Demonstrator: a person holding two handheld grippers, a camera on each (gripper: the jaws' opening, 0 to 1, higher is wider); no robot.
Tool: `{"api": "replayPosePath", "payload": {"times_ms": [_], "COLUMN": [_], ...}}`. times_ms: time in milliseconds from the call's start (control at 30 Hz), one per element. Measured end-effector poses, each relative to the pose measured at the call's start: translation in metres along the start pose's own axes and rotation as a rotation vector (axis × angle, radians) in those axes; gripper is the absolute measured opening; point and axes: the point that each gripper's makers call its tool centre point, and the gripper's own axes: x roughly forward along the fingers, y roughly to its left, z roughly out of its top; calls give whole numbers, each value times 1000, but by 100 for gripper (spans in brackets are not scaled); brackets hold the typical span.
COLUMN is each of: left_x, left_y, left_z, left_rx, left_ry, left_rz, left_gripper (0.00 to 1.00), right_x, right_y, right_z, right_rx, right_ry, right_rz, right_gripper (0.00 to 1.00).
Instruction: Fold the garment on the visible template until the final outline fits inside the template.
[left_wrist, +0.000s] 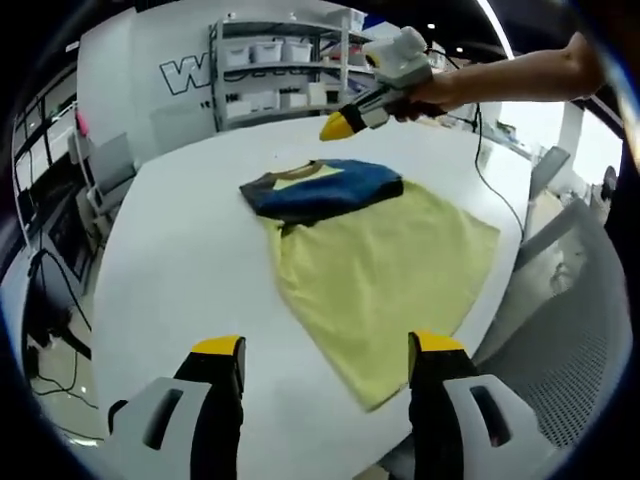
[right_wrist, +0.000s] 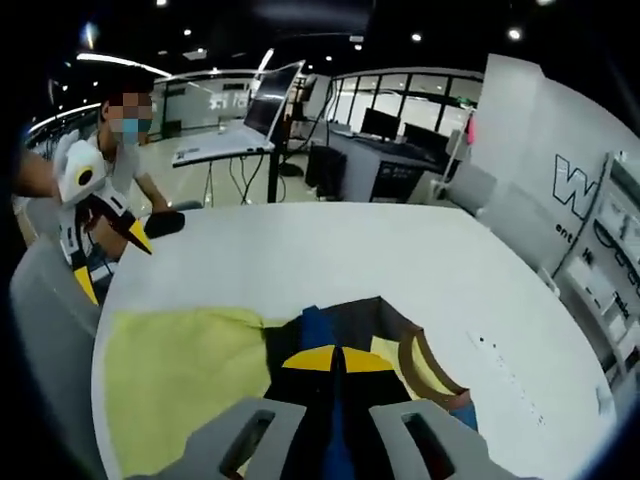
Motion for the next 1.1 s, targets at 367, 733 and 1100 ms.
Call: {"api": "replayPosePath", "payload": {"times_ms": [367,733,1100], "left_x": [14,31,56], "left_y": [0,1,12], "left_z": [17,35,63], "left_rx": [33,74,125], "left_ry": [-14,-21,-33], "left_rz": [-29,-63,-88], "left_gripper": [69,67,62], "right_x": [-43,-91,-138], "right_y": [5,12,27], "right_z": [-39,-71,-99], "right_rx": [123,246,368], "right_ry": [8,-6,-24], "right_rz": [-84,-200,-293], "right_gripper": [8,46,68]}}
